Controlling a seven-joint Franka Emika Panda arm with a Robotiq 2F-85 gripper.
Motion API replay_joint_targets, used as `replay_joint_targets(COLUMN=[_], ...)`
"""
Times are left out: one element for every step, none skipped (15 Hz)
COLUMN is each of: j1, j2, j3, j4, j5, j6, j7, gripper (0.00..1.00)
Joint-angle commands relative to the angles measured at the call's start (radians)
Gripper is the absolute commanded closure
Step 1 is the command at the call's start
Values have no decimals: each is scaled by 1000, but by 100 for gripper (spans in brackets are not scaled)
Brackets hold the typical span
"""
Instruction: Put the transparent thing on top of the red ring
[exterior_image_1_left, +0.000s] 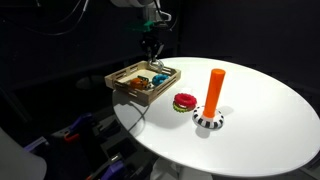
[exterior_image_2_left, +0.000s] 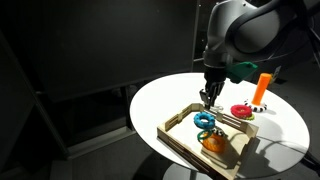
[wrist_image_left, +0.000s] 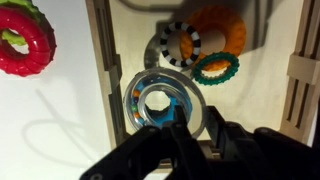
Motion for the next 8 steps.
replay_joint_targets(j1=[-22,-27,-31,-35,-40,-45,-51,-56], j2=[-64,-69,-72,-72,-70,-64,-60,-54], j3=[-35,-47,-63,-79,-91,-106,-119,-132], j4=[-16,-17,-18,-21,-22,-21,-20,-19], j5=[-15,-23,-40,-61,-76,-95,-111,-126], j6=[-22,-22,-21,-18,-13,-13,-16,-15], j7=[2,7,18,29,35,44,52,60], gripper=[91,91,91,91,91,91,91,91])
